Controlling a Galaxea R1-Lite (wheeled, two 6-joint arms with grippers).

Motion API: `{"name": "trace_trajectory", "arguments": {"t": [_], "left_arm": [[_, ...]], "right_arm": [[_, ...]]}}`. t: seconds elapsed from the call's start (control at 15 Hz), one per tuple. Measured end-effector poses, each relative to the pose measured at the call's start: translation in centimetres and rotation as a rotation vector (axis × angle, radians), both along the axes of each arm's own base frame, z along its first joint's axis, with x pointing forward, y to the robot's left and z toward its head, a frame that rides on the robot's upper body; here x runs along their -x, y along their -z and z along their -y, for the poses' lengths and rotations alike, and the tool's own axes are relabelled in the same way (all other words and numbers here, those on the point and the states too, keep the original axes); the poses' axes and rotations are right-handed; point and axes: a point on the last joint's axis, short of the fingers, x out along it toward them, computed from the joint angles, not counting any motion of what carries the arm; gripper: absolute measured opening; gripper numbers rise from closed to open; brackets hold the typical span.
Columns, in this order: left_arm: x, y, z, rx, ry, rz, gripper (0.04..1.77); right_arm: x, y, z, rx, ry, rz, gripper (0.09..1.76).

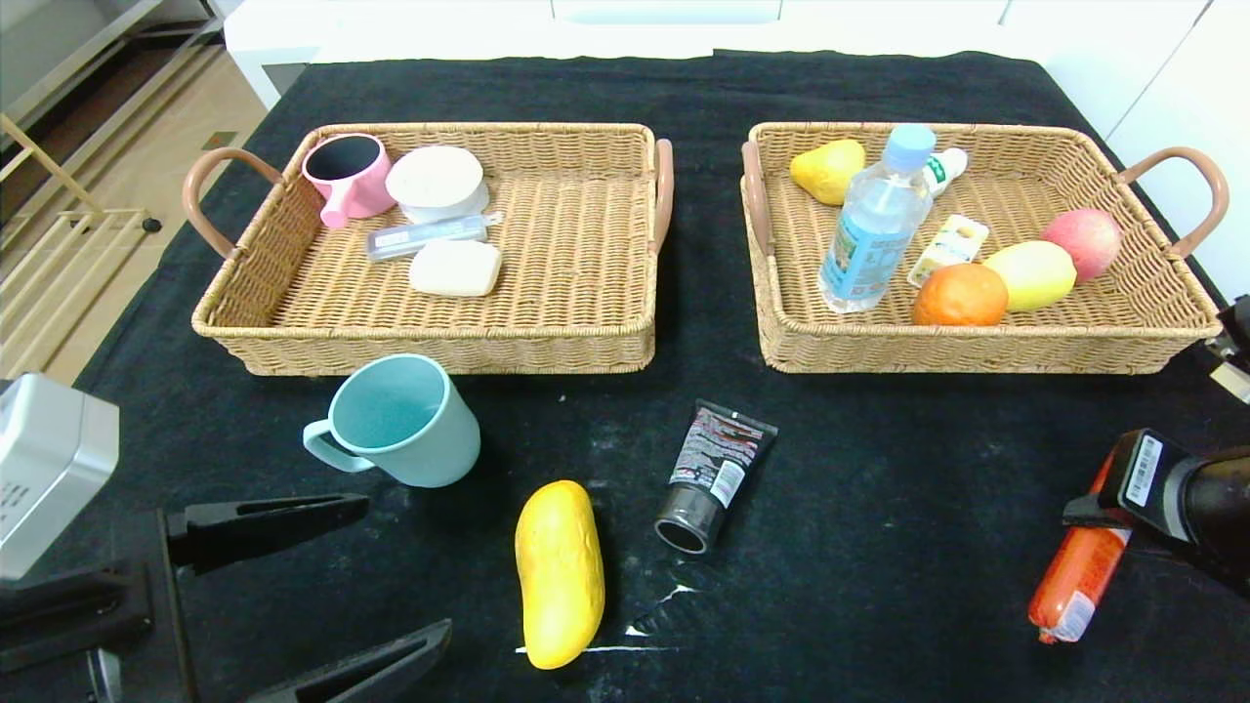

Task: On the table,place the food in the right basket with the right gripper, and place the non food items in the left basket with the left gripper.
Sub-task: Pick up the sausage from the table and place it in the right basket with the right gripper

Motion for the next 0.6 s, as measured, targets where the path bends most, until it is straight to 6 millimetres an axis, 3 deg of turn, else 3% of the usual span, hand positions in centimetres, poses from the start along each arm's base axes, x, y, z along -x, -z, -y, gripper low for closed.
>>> {"name": "trace_trajectory", "arguments": {"t": [0.6], "left_arm": [[0.2,-0.1,-0.1,0.004,0.003,0.007,1.72]], "right_arm": [[-2.3,-6.3,0.8,0.088,-0.044,0.240,0.48]]}}
